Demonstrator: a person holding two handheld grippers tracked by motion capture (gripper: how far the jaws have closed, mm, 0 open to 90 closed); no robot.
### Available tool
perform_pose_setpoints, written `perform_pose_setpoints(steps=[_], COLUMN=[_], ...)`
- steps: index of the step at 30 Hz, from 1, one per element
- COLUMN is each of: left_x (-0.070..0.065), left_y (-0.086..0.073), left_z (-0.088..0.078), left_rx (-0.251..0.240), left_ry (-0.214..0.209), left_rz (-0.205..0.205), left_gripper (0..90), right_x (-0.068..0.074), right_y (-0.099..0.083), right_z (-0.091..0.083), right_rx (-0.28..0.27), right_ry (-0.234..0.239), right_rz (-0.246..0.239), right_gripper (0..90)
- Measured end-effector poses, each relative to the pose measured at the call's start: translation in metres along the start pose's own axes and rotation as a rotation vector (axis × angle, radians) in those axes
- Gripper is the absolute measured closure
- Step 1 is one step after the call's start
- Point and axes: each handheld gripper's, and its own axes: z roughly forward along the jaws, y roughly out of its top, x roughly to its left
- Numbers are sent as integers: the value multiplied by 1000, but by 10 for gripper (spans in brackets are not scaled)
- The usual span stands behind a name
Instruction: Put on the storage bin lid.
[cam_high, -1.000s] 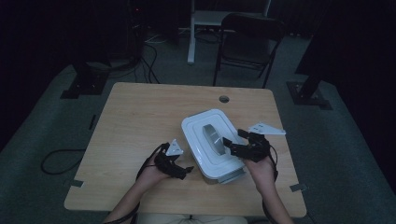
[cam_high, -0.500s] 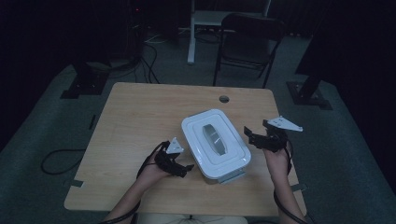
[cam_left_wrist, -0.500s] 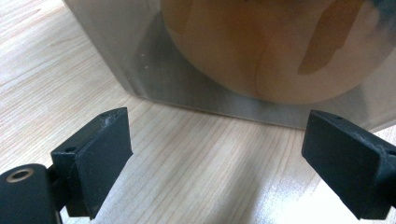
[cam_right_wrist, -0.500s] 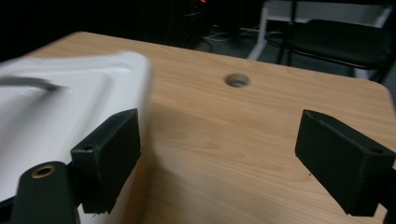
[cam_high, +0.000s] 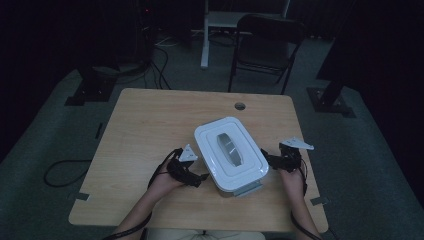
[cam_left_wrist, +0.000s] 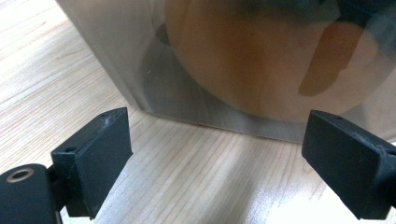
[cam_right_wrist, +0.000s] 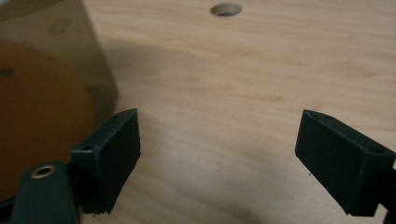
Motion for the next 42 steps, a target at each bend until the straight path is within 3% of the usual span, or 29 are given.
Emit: perform_pose_setpoints(steps=[1,9,18,29,35,39,42], left_x=[0,1,5,13,20,25,27], left_y=[0,4,6,4,-1,-3,-4], left_z=[0,2,2,-5,-13,-16,-16], left_rx=[-6,12,27,39,38,37,37], left_ry=[-18,-3,5,26,54,60,66], left_rz=[-6,5,6,4,-7,-18,-22], left_gripper=[91,91,91,90,90,91,91], right_x=[2,17,17,29,44,56,62], right_y=[-2,-13,-24,-27,-32,-33,-34], right_z=[1,3,6,2,-1,-5,-8], right_rx=[5,24,36,44,56,49,48], right_ry=[2,35,68,103,144,110,95], right_rz=[-4,-57,-19,-48,-54,-106,-104], right_gripper=[137,149,158,165,165,166,172])
